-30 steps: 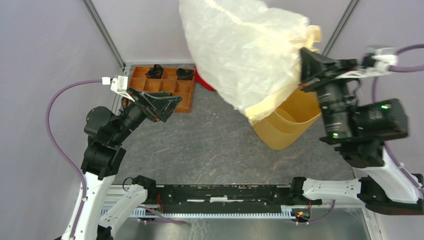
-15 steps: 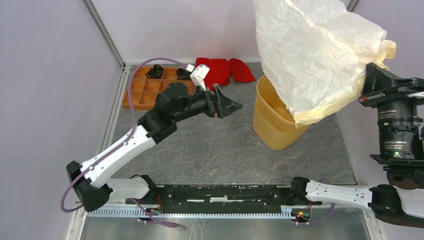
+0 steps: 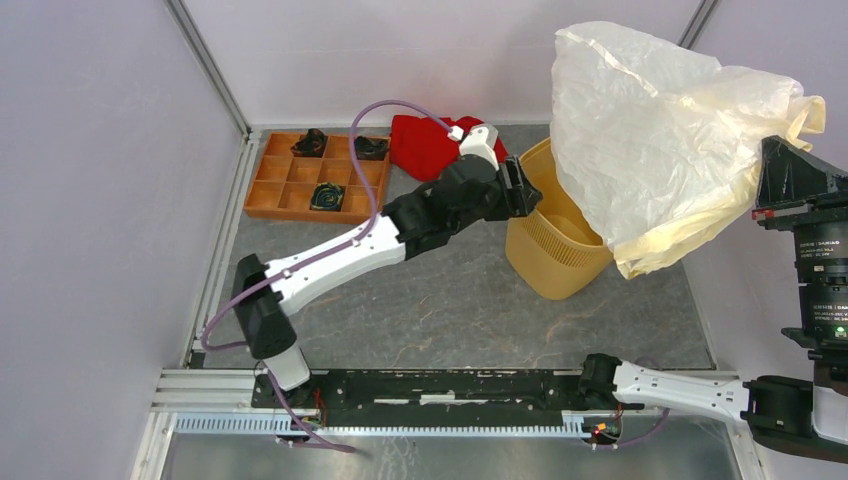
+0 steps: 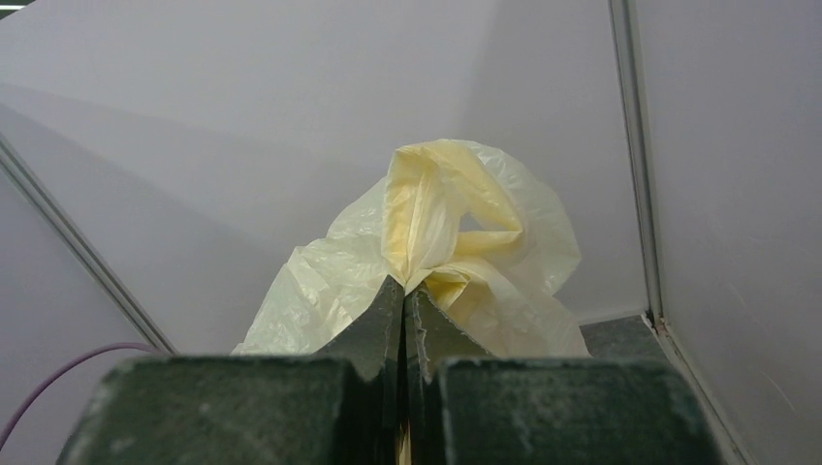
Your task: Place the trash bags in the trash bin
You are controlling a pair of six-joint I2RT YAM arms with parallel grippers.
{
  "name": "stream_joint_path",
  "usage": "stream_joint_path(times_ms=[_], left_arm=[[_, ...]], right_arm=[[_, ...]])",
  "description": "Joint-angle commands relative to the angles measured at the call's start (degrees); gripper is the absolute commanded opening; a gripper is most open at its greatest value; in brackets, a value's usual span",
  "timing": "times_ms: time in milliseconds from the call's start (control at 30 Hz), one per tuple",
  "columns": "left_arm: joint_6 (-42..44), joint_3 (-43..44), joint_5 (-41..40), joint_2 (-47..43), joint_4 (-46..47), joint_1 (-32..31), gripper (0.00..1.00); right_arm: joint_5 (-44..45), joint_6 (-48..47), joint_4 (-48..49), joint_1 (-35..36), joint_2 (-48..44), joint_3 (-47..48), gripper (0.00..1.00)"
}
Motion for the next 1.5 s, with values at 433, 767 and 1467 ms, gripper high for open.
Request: stream_joint_path(times_ms=[433, 767, 1467], left_arm=[[1.82, 12.15, -14.03, 5.39, -11.20, -0.78, 0.27], [10.98, 3.62, -20.83, -7.19, -11.63, -0.56, 0.02], [12.85, -19.50, -31.56, -29.31, -8.85, 6.43, 0.05]], right_arm=[[-8.97, 5.01, -8.72, 0.10, 4.75, 3.82, 0.01], [-31.03, 18.64, -3.21, 0.04, 4.38, -1.61, 0.01], [-52.17, 28.16, -2.22, 0.02, 15.37, -3.12, 0.01]])
